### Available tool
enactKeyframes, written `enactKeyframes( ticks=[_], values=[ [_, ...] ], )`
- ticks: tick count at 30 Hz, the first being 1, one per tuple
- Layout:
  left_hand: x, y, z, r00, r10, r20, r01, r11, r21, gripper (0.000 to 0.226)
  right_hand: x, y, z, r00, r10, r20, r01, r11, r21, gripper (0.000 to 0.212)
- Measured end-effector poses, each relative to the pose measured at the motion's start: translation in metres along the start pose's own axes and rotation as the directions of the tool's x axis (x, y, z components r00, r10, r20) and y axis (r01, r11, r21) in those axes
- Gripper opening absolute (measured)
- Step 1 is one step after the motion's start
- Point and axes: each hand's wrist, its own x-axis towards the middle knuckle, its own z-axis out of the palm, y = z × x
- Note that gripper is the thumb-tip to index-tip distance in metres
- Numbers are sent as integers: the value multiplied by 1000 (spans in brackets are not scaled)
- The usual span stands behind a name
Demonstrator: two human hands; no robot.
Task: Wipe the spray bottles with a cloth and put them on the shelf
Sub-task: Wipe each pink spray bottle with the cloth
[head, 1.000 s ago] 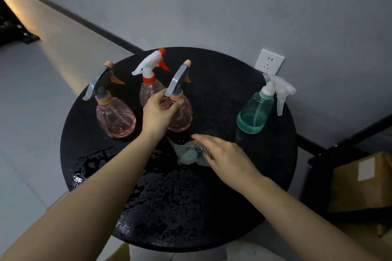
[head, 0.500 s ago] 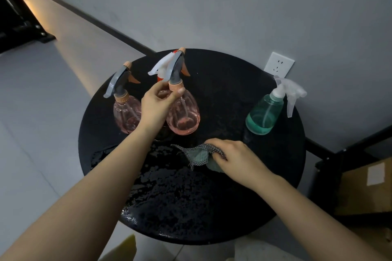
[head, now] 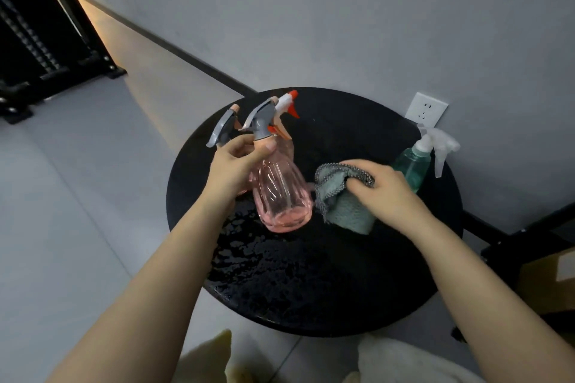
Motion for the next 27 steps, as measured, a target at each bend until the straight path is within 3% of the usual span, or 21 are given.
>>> enactKeyframes(
  ticks=[5,8,10,12,15,21,27],
  values=[
    [-15,-1,-2,996,-73,43,74,997,-16,21,9,-34,3,978,-50,-201,65,995,71,14],
    [-17,-8,2,990,-128,61,131,990,-45,15,13,-53,13,933,-94,-347,140,984,111,16],
    [-15,-12,4,984,-162,77,167,984,-58,16,11,-61,22,953,-178,-245,209,972,105,12],
    [-11,-16,5,978,-192,87,198,977,-75,16,6,-60,32,962,-272,23,270,960,70,30],
    [-7,-22,7,969,-236,75,242,967,-83,20,0,-45,43,901,-344,264,366,930,-36,49],
    [-1,-26,11,955,-277,106,288,952,-102,26,-7,-20,52,877,-398,268,425,904,-48,49],
    [4,-25,12,950,-261,172,287,947,-147,21,-20,-3,49,789,-570,229,602,792,-103,45]
  ],
)
